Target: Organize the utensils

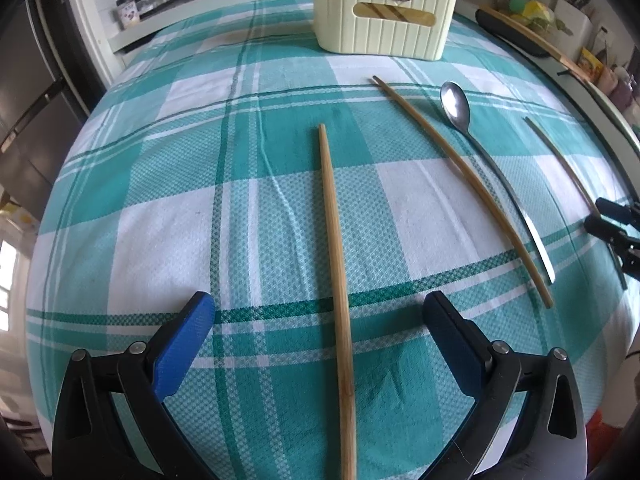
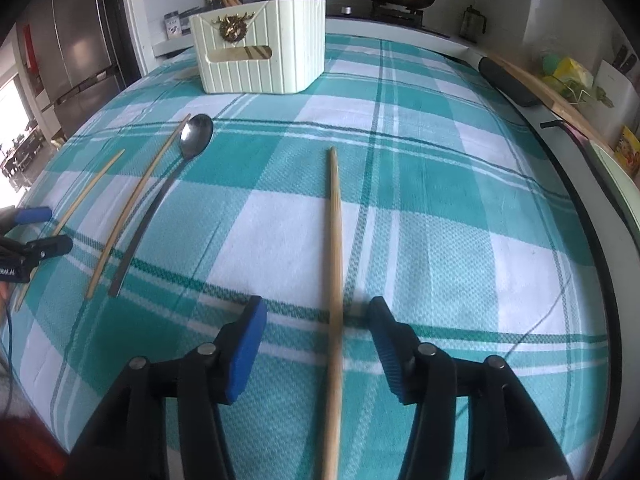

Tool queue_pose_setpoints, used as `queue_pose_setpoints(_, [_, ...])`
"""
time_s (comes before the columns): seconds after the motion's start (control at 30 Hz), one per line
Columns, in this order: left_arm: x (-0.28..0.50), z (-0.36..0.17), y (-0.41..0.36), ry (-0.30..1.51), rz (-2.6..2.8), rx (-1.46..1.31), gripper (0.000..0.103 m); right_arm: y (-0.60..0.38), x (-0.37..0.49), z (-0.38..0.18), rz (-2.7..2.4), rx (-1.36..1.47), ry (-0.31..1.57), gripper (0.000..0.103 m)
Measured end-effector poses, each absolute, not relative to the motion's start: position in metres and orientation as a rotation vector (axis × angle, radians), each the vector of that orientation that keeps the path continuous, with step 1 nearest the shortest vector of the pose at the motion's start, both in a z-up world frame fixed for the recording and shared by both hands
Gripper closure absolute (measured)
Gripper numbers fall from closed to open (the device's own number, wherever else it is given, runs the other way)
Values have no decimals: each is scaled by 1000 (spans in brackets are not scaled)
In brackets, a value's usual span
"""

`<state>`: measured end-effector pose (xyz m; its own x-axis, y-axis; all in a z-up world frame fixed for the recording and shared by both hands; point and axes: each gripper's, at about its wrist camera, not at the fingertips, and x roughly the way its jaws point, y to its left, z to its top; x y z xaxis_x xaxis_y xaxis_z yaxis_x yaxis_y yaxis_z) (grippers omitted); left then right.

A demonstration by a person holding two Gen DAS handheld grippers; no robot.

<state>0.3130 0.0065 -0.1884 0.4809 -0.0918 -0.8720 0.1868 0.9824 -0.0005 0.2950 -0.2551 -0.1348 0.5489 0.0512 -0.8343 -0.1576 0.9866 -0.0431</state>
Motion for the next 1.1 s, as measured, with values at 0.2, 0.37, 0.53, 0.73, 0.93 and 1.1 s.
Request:
queue_pose_setpoints(0.2, [311, -188, 6, 1039, -178, 104, 1, -256, 294, -135, 122, -117, 969, 48])
queue_pose_setpoints(0.37, [305, -188, 7, 1013, -176, 101, 1, -256, 293, -135, 123, -117, 970, 48])
queue_pose_setpoints(0.53, [304, -188, 7, 1008, -177, 103, 1, -256, 294, -135, 122, -116, 970, 48])
queue_pose_setpoints(0.73, [302, -188, 7, 997, -178, 103, 1, -255, 294, -135, 121, -120, 972, 48])
queue_pose_setpoints(0.93, [301, -188, 7, 983, -178, 100, 1, -255, 294, -135, 121, -122, 972, 48])
queue_pose_setpoints(1.1, [300, -188, 8, 977, -179, 100, 1, -255, 294, -135, 120, -122, 979, 48])
